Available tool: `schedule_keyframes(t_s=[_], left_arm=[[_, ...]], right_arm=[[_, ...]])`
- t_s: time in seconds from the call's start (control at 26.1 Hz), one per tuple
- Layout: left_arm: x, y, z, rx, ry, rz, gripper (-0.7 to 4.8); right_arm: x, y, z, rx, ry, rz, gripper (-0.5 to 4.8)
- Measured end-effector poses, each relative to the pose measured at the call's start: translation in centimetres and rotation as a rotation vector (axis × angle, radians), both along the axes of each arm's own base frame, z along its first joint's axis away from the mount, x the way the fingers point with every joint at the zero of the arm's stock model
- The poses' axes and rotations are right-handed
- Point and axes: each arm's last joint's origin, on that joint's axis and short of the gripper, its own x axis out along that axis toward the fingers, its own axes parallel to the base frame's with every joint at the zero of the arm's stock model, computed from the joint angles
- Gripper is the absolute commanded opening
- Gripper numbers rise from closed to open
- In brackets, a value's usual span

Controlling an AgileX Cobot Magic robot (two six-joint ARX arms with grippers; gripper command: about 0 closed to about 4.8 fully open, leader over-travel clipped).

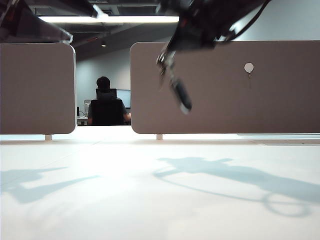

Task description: Hang the bunch of keys on the hook.

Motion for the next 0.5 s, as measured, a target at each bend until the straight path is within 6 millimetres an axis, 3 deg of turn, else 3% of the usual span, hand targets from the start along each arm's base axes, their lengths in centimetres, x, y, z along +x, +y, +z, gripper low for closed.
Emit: schedule_keyframes(t_s=[0.27,0.5], left_arm=[[1.0,-0.3,3.4,-0.073,-0.139,0.049,4.79],[3.1,-1.6,6.5,-0.123,-0.194,0.03,4.79]], right_arm=[[-0.6,-6.5,5.4,0.104,-0.16,-0.065,-0.06],[2.6,-12.8,8.8,0.112,-0.208,-0.148,-0.06]])
